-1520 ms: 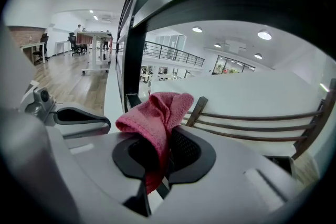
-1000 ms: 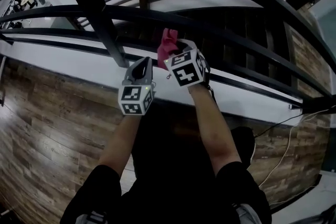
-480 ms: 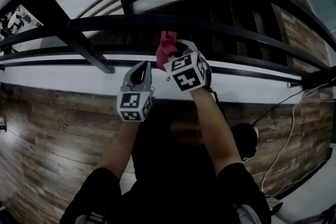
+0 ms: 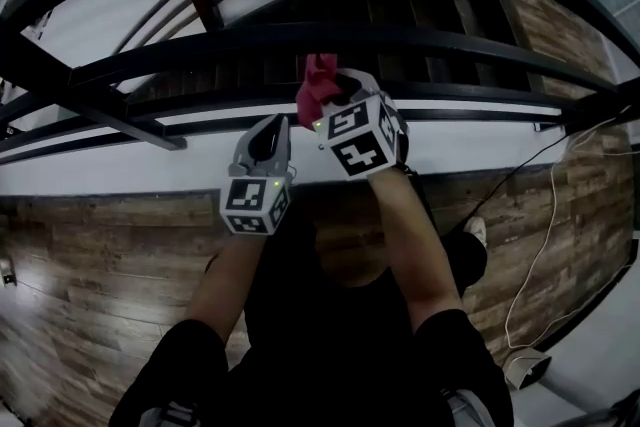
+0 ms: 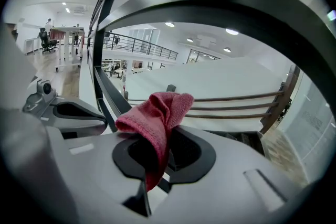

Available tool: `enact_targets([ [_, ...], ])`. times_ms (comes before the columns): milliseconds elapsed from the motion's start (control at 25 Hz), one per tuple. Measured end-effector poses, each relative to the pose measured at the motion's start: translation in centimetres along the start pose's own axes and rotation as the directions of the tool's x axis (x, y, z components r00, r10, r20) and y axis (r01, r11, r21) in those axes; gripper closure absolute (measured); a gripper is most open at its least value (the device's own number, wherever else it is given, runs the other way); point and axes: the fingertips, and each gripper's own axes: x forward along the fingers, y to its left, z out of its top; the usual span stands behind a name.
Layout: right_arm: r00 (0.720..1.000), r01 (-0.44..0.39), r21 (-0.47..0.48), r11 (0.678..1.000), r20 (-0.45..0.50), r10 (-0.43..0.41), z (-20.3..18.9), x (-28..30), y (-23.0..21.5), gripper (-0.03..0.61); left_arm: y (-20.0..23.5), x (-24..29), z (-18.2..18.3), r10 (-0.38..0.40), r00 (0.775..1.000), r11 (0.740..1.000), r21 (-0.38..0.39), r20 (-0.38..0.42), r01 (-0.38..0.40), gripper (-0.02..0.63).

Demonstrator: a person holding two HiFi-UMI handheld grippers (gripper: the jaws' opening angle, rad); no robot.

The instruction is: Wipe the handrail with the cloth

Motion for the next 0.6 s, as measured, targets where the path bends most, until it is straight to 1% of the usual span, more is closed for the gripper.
enact_targets([
  [320, 0.998, 0.054, -0.042, 0.998, -0.038, -0.055, -3.0, -2.4, -4.5, 0.529, -3.9, 2.3, 0.0, -0.073, 0.997, 0.997, 0.023, -0.012, 0.073, 0.615],
  [480, 0.996, 0.067, -0.047, 0.997, -0.047, -0.07, -4.1, -2.9, -5.9, 0.529, -6.4, 3.4, 0.0, -0.128, 0.992, 0.99, 0.056, -0.019, 0.129, 0.615],
  [600, 0.995, 0.073, -0.038, 0.997, -0.059, -0.075, -5.0, -3.4, -7.1, 0.529, -7.7, 4.0, 0.1, -0.16, 0.987, 0.985, 0.065, -0.024, 0.161, 0.615],
])
